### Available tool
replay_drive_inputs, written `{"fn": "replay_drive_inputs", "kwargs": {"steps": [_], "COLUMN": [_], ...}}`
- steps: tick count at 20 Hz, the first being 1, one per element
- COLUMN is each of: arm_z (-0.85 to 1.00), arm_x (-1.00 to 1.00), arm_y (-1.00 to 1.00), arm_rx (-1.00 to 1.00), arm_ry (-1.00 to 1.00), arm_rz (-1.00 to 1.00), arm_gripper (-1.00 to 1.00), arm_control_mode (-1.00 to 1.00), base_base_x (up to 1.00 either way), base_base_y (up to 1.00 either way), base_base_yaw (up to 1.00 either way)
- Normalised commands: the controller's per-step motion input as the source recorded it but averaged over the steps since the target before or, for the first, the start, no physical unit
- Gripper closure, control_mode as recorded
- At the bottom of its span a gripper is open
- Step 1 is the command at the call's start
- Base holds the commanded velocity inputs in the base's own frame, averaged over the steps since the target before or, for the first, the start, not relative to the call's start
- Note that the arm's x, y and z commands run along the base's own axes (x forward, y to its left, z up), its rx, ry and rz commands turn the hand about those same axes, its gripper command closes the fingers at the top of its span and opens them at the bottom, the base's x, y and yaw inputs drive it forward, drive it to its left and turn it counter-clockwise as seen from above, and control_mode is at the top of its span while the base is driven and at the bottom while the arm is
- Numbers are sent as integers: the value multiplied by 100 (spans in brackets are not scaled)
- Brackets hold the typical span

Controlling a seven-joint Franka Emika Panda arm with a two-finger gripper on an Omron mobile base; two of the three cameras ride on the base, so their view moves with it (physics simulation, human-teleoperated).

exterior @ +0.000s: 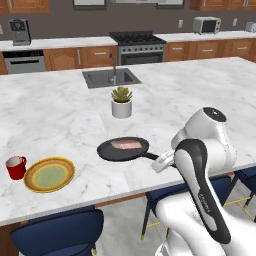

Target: Pick up the pan with the steak in it and place it on the dining table. Then place the steak on the plate.

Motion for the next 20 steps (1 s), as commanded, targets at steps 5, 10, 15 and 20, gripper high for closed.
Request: {"fn": "replay_drive_inputs", "kwargs": {"steps": [5, 10, 15, 20], "arm_z": [-13, -22, -37, -52], "arm_x": [0, -5, -4, 0], "arm_y": [0, 0, 0, 0], "arm_rx": [-3, 0, 0, 0], "arm_ry": [-3, -6, -10, -12], "arm_rz": [7, 2, 1, 0], "arm_gripper": [100, 100, 100, 100], "arm_control_mode": [-100, -100, -100, -100], "base_base_x": [0, 0, 0, 0], "base_base_y": [0, 0, 0, 0], "base_base_yaw": [0, 0, 0, 0]}}
